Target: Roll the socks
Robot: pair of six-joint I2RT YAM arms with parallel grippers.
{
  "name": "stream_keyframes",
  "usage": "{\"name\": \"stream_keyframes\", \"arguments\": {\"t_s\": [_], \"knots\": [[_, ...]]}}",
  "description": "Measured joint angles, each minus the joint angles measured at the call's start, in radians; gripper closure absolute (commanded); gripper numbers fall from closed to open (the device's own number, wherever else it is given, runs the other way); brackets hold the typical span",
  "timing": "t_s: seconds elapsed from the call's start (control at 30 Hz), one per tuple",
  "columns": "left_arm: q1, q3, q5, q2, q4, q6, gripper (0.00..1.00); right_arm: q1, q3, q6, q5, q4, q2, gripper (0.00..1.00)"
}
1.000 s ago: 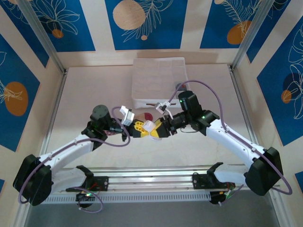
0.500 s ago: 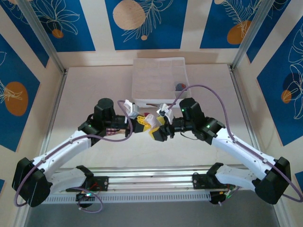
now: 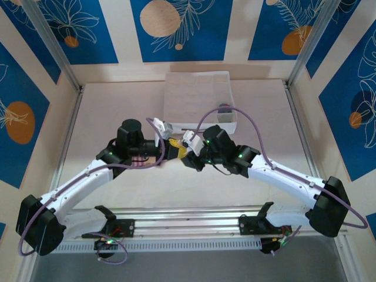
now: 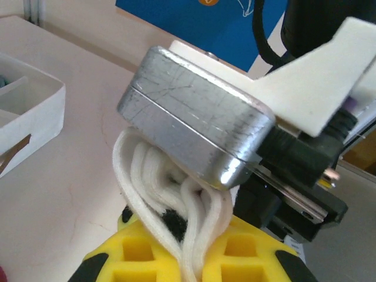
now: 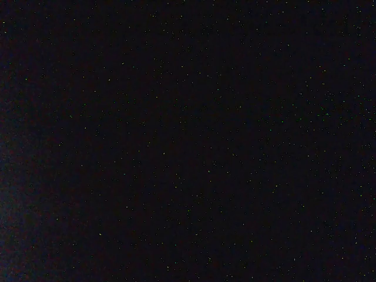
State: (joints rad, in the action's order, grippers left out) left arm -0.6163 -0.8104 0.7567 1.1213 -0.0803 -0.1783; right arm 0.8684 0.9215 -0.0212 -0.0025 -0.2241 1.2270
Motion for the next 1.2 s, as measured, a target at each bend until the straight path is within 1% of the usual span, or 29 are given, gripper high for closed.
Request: {"name": "stream_keyframes", "arguments": {"t_s": [0.07,0.1,0.17,0.27,0.4,0.6,0.73,0.8,0.87,0.9,0.97,1.07,1.1,1.2], "knots": [[0.001,0.001,0.001,0.0,-0.01,0.0,0.64,0.0,0.0,0.002,-0.005,0.01,0.001,1.0],[0.0,0.004,0.003,-0.001,-0.023,0.001,0.57,-0.002,0.0,0.004,-0.018,0.02,0.001,1.0],[0.0,0.018,0.023,-0.006,-0.068,-0.003,0.48,-0.014,0.0,0.013,-0.064,0.039,0.0,1.0],[0.001,0.048,0.056,-0.023,-0.147,-0.007,0.44,-0.055,-0.011,0.036,-0.188,0.078,-0.009,1.0],[0.001,0.057,0.125,-0.026,-0.23,-0.008,0.43,-0.101,-0.043,0.069,-0.348,0.141,-0.045,1.0],[0.006,0.058,0.223,-0.006,-0.369,-0.059,0.47,-0.116,-0.043,0.08,-0.505,0.174,-0.063,1.0],[0.011,0.062,0.269,0.036,-0.469,-0.117,0.49,-0.122,-0.034,0.08,-0.564,0.18,-0.056,1.0],[0.015,0.062,0.283,0.051,-0.491,-0.13,0.5,-0.123,-0.022,0.079,-0.59,0.179,-0.04,1.0],[0.019,0.062,0.288,0.059,-0.5,-0.132,0.53,-0.123,-0.007,0.079,-0.616,0.176,-0.021,1.0],[0.022,0.062,0.29,0.06,-0.501,-0.131,0.57,-0.123,0.005,0.078,-0.63,0.171,-0.008,1.0],[0.031,0.061,0.293,0.061,-0.501,-0.129,0.68,-0.125,0.027,0.074,-0.65,0.154,0.015,1.0],[0.042,0.06,0.298,0.061,-0.496,-0.121,0.94,-0.135,0.045,0.063,-0.666,0.132,0.036,1.0],[0.047,0.06,0.299,0.061,-0.492,-0.118,1.0,-0.141,0.046,0.063,-0.668,0.125,0.038,0.94],[0.056,0.058,0.3,0.066,-0.486,-0.117,1.0,-0.149,0.047,0.064,-0.658,0.122,0.04,0.69]]}}
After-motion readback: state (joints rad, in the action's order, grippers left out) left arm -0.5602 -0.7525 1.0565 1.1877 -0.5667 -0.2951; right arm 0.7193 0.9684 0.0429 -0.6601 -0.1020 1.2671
